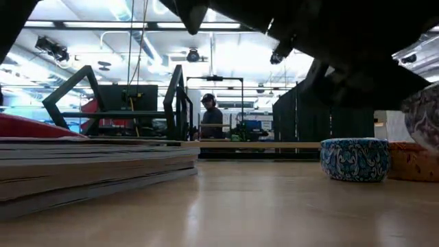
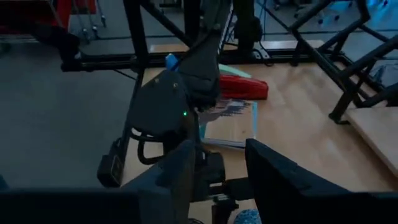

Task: Stock shelves
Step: Remove the red scented candle from the shelf, then return to Home Position

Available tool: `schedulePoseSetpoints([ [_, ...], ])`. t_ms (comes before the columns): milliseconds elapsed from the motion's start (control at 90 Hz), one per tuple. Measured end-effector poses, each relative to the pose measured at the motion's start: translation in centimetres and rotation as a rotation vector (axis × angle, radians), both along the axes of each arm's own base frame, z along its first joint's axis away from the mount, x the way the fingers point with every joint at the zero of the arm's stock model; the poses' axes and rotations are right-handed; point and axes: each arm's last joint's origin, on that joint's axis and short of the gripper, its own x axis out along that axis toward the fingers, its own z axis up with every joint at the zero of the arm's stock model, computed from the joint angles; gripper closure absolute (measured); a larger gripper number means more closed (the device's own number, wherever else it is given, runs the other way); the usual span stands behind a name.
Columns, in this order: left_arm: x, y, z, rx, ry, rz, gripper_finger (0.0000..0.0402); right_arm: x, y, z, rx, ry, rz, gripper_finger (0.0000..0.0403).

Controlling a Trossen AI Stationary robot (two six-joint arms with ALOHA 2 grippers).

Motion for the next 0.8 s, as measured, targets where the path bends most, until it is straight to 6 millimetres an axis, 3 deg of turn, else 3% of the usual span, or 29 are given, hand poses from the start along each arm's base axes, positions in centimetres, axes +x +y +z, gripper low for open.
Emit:
schedulePoseSetpoints([
  [433,1.6,3.5,0.4,-0.032,-0.005,-0.035,0.0088,0.3,-0.2,0.0,-0.018,0.004,-0.005,0.0287],
  [522,1.3,3.5,1.9,-0.065,-0.022,-0.034,0.0091,0.3,-0.3,0.0,-0.020,0.005,-0.003,0.0289],
  [622,0.6,3.7,5.4,-0.132,-0.051,-0.027,0.0106,0.1,-0.7,0.2,0.003,0.011,-0.016,0.0290],
  [800,-1.6,5.1,10.5,-0.083,0.056,-0.073,0.0152,0.0,-4.3,0.1,0.154,0.171,-0.105,0.0290],
])
